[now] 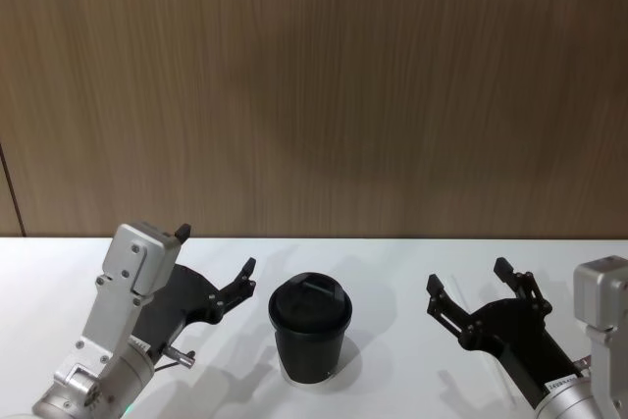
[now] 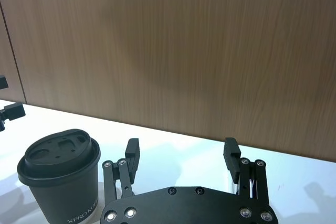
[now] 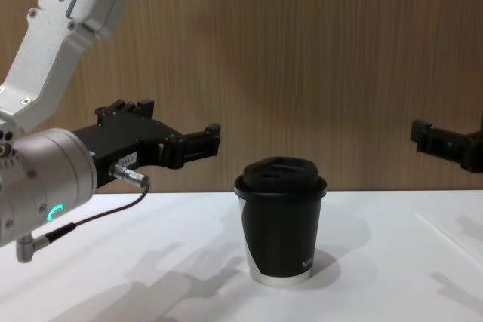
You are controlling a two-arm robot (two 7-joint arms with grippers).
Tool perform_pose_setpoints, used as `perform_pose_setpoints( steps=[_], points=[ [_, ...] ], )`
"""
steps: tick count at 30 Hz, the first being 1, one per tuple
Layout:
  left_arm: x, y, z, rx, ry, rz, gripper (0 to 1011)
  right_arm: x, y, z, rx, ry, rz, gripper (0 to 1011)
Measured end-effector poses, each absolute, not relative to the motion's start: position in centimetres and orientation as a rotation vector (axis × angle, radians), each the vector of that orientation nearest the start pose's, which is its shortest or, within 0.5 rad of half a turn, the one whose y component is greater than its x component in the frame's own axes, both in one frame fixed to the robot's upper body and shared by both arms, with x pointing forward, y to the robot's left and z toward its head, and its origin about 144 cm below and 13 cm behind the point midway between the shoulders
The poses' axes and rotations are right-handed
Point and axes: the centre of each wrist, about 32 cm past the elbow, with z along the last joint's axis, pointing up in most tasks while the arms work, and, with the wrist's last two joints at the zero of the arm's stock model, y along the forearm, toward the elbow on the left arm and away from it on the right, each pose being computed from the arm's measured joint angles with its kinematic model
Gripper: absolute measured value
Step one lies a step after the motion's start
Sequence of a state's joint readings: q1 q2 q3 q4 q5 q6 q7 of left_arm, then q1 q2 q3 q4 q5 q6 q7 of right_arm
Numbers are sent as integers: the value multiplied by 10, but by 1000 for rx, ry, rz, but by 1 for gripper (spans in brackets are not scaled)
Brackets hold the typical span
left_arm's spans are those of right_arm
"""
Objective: Pick up the straw with one hand, pass it to the other hand, and insert it into the cup.
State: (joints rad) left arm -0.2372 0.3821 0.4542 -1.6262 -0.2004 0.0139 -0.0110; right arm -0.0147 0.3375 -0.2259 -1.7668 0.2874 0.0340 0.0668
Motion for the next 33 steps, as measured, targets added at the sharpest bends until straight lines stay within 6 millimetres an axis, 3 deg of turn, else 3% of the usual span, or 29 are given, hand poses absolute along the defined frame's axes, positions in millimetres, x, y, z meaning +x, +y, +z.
perform_pose_setpoints(
  steps=[33],
  points=[
    [492, 198, 1204, 61, -268, 1124, 1003, 444, -248, 1186, -25, -86, -1225, 1001]
  ],
)
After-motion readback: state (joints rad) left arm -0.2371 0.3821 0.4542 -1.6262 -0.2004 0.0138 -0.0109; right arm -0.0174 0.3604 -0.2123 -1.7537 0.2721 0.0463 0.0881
